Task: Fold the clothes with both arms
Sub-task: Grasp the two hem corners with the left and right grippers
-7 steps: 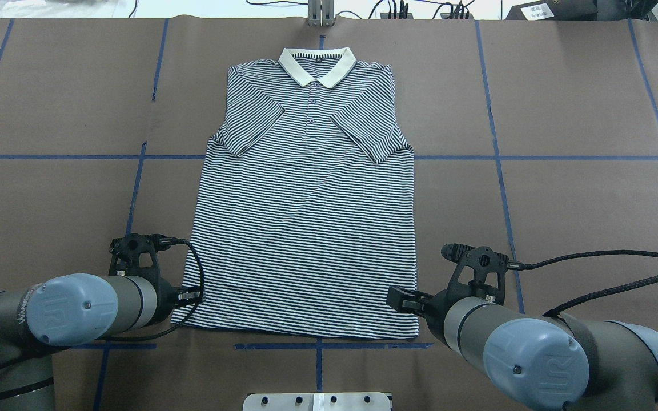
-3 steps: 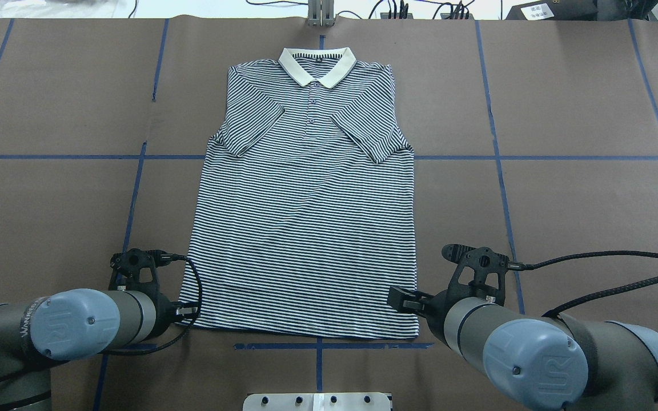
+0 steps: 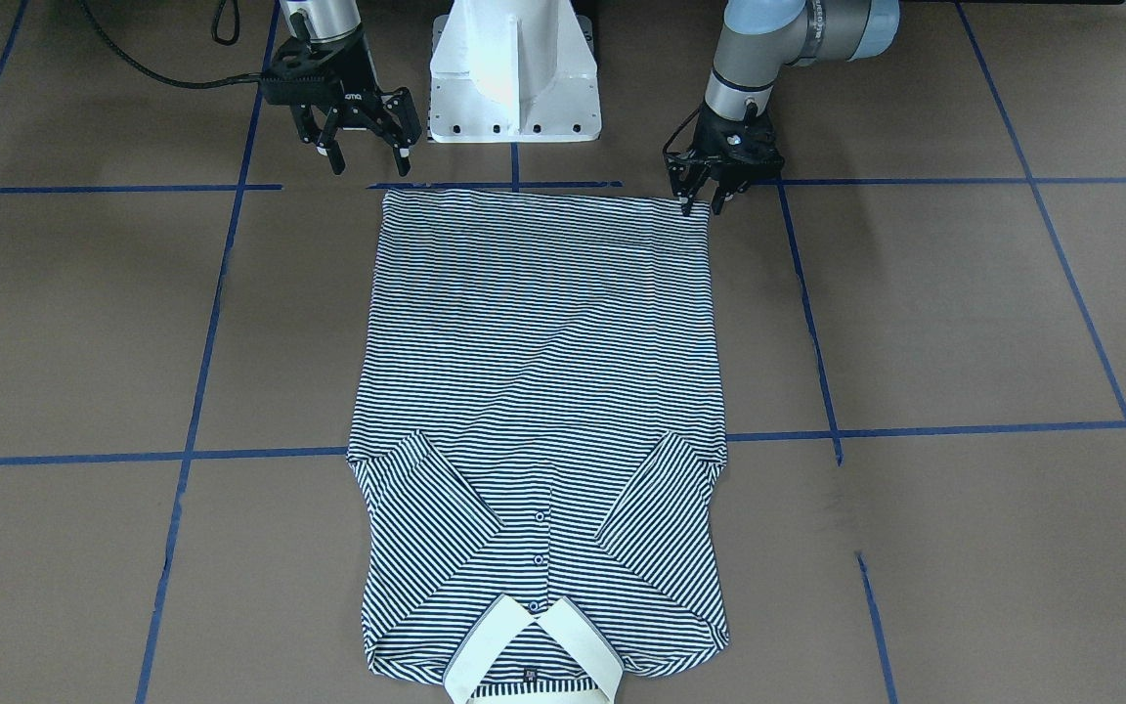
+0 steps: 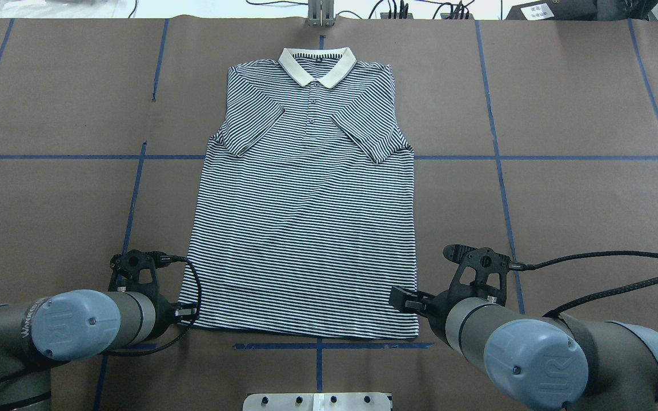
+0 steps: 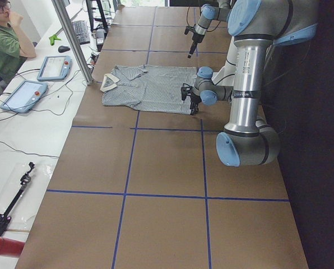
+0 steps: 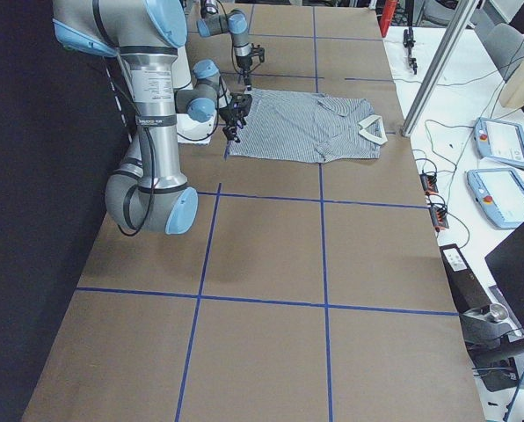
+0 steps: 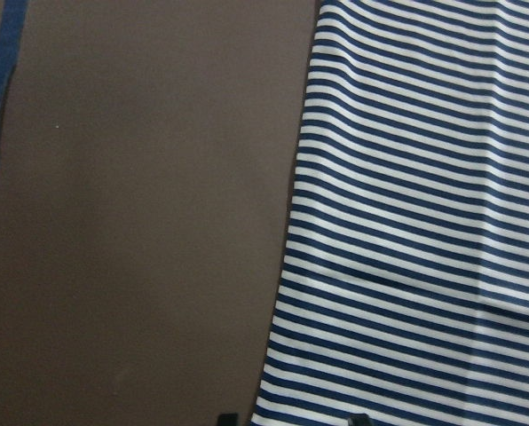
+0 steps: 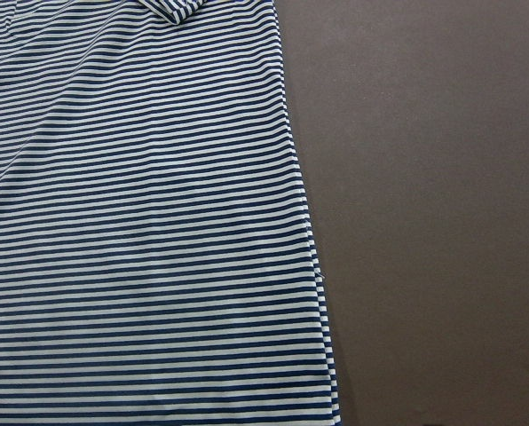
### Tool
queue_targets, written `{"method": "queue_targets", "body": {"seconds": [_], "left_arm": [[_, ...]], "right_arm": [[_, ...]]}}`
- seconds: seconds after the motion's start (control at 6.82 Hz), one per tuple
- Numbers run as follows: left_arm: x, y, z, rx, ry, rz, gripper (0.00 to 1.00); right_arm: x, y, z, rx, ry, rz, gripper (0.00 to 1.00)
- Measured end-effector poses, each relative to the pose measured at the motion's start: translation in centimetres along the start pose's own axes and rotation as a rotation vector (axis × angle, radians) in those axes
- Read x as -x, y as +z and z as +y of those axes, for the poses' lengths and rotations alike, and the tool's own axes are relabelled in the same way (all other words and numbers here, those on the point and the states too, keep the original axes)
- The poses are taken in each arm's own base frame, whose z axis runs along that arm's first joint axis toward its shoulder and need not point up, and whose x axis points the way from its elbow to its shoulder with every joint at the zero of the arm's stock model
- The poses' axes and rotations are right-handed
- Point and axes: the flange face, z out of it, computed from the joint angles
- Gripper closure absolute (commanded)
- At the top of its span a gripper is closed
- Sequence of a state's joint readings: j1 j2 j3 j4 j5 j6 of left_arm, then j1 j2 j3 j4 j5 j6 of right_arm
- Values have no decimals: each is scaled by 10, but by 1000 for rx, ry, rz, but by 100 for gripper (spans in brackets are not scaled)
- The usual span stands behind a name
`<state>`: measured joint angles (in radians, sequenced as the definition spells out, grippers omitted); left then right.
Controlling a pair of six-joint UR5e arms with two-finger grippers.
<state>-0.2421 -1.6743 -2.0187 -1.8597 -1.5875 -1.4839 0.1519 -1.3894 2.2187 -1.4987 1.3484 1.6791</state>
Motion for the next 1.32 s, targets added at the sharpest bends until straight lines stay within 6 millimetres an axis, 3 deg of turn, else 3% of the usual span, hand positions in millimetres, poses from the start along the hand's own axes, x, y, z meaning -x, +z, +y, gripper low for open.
{"method": "queue_targets", "body": {"seconds": [0.15,0.44,0.73,1.03,1.17,1.32], "left_arm": [[1,3,0,2,1,-5,61],[2,6,1,3,3,-9,100],[0,2,1,4,5,-1,100],[-3,-4,0,2,5,10,100],[-6,-10,0,1,5,22,100],[-8,-15,0,0,4,30,100]], "right_arm": [[0,0,0,0,0,1,7],[0,0,0,0,-1,1,6],[0,0,0,1,-1,0,8],[0,9,7,-3,5,14,28],[0,26,25,-8,33,37,34],[0,44,43,-14,63,61,34]]}}
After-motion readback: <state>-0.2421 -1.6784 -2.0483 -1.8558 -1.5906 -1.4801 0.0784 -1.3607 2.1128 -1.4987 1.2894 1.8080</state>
